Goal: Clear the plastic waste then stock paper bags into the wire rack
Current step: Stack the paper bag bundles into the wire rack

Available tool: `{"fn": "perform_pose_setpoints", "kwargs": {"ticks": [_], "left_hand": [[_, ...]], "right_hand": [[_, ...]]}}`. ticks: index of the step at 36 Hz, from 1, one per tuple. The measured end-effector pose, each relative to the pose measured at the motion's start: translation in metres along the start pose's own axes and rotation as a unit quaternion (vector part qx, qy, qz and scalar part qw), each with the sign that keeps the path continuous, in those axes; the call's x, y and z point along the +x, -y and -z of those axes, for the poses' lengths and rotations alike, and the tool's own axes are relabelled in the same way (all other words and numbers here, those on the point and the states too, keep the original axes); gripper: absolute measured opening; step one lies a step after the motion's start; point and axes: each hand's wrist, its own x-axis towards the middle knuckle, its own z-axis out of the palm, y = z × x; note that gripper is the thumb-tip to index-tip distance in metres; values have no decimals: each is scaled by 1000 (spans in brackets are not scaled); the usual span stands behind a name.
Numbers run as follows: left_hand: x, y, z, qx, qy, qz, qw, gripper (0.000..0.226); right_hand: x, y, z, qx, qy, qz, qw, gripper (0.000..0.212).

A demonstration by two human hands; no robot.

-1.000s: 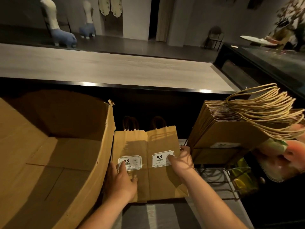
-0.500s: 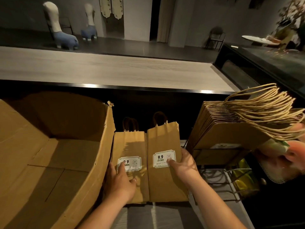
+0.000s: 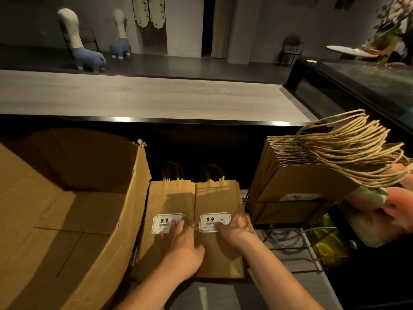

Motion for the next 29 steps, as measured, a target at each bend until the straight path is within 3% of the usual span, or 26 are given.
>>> {"fn": "perform_pose_setpoints", "kwargs": {"ticks": [7,12,18,22,29], "left_hand": [[-2,6,-10,76,8,-26,997,74],[4,15,-16,41,-21,-41,998,69],[9,20,-20,-5,-13,-43,999,70],[9,23,-22,-13,-20,-45,999,70],[9,25,-21,-79,-9,-35,996,72]], "right_hand": [[4,1,-15,-11,-11,-32,999,79],[10,7,-23,20,-23,-76,997,75],[18,13,-22,80,-27,-104,991,53],[24,17,-20,112,-37,-126,985,69],[15,14,-15,166,-73,-62,981,63]]}}
